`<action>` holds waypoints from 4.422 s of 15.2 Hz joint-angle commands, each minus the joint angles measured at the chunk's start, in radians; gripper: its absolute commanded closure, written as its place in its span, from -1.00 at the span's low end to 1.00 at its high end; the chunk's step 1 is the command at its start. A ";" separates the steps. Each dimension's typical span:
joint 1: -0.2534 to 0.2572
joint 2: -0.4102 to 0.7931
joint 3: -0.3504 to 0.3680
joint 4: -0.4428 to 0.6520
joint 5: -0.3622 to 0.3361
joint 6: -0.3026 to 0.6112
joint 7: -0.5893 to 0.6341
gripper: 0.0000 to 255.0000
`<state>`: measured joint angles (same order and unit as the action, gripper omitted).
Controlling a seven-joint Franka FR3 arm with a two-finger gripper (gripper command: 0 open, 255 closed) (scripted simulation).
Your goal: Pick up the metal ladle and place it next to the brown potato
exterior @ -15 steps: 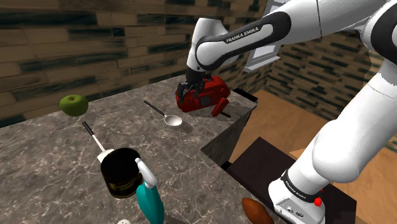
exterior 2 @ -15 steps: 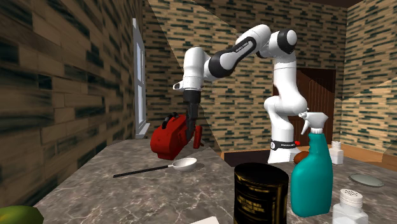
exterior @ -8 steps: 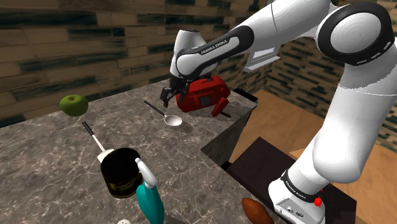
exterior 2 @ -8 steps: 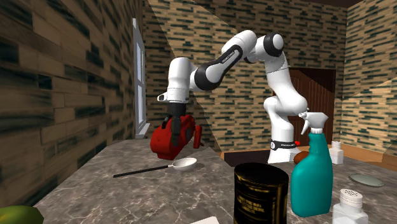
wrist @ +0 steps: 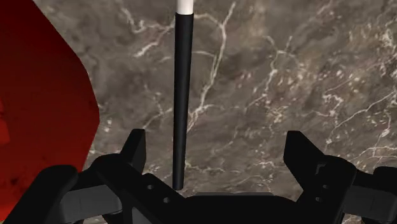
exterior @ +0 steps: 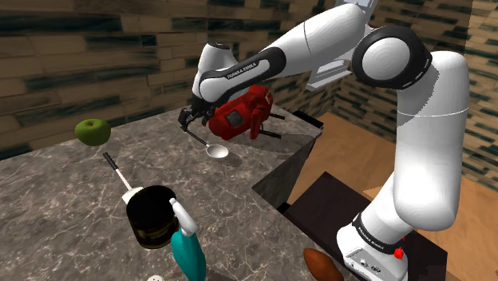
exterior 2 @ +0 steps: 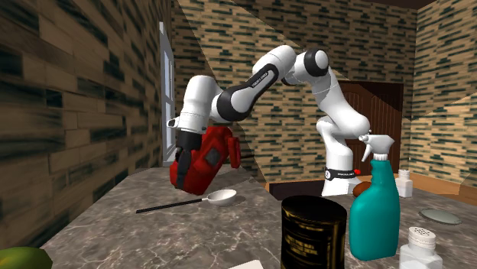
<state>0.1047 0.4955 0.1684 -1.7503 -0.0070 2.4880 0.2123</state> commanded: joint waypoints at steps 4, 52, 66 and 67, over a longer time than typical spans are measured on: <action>-0.001 0.076 -0.017 0.009 -0.010 -0.052 0.008 -1.00; 0.010 -0.172 0.011 -0.031 0.016 -0.255 0.046 1.00; 0.129 -0.520 0.117 -0.496 0.061 -0.122 0.253 1.00; 0.139 -0.541 0.127 -0.521 0.066 -0.118 0.270 1.00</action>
<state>0.2351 -0.0267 0.2867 -2.2462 0.0549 2.3632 0.4661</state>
